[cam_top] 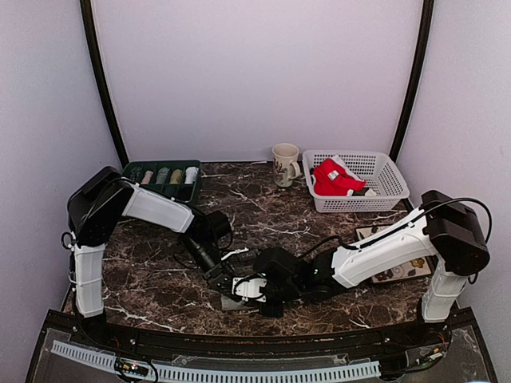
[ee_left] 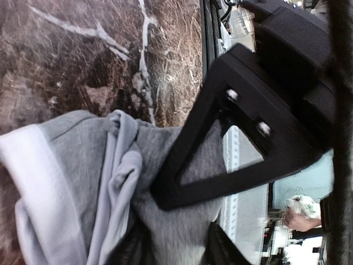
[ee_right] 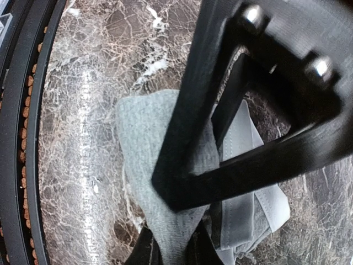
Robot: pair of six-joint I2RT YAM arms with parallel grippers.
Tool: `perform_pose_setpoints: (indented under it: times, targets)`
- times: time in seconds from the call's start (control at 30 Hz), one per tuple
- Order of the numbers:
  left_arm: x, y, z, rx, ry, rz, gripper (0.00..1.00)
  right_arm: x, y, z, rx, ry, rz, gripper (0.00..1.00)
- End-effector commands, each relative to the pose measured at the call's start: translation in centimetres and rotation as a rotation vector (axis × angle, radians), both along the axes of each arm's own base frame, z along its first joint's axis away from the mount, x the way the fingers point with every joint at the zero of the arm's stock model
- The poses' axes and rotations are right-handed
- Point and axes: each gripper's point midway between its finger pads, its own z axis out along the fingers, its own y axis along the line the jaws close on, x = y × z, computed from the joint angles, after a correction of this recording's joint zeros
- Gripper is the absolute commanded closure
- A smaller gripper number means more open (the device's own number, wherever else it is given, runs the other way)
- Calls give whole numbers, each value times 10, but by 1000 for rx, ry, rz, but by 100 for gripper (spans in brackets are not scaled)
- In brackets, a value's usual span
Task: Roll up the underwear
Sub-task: Roll the underwear at the center of the board.
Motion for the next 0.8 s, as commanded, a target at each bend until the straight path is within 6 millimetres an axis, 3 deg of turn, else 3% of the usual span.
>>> perform_pose_setpoints:
  times: [0.0,0.17,0.23,0.33,0.47,0.57,0.77]
  targets:
    - [34,16,26,9,-165,102,55,-17,-23,-24,-79,220,-19,100]
    - [93,49,64,-1,-465,323,52,-22,-21,-16,-62,490,-61,100]
    - [107,61,75,23,-600,386,51,-23,-19,-11,-55,599,-77,100]
    - [112,75,89,26,-742,441,50,-22,-16,-4,-51,772,-103,100]
    - [101,84,111,-26,-843,464,50,-15,-14,-1,-51,970,-150,100]
    - [76,78,117,-88,-914,414,49,-1,-7,0,-46,1076,-184,100]
    - [28,60,97,-99,-1021,276,49,18,-7,-19,-122,1186,-270,100]
